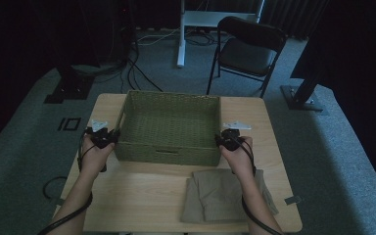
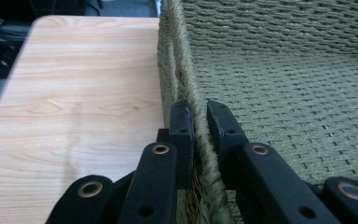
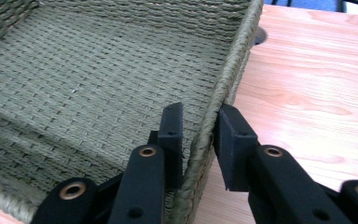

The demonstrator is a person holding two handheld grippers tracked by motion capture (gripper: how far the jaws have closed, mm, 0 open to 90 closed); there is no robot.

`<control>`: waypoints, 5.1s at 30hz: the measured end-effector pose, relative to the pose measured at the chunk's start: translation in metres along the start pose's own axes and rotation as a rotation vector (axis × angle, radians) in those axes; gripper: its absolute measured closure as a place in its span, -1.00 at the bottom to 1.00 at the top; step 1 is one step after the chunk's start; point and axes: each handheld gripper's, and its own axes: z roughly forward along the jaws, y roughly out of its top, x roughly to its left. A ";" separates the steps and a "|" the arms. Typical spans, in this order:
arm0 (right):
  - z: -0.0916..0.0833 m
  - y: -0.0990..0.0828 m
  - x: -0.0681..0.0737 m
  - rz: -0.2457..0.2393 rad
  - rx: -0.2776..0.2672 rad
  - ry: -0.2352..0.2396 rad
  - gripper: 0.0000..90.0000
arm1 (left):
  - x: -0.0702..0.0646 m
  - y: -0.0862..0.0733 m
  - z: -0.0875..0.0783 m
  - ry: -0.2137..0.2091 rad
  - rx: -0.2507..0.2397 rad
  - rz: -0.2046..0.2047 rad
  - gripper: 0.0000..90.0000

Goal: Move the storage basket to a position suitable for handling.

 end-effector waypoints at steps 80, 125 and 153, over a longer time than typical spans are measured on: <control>0.024 0.006 -0.061 0.103 0.013 -0.160 0.75 | -0.055 0.019 0.058 0.001 0.061 -0.024 0.66; 0.001 -0.004 -0.141 0.119 0.032 -0.159 0.76 | -0.138 0.016 0.074 -0.010 0.049 -0.018 0.71; -0.010 -0.010 -0.170 0.134 0.040 -0.172 0.76 | -0.171 0.015 0.079 -0.014 0.069 0.014 0.71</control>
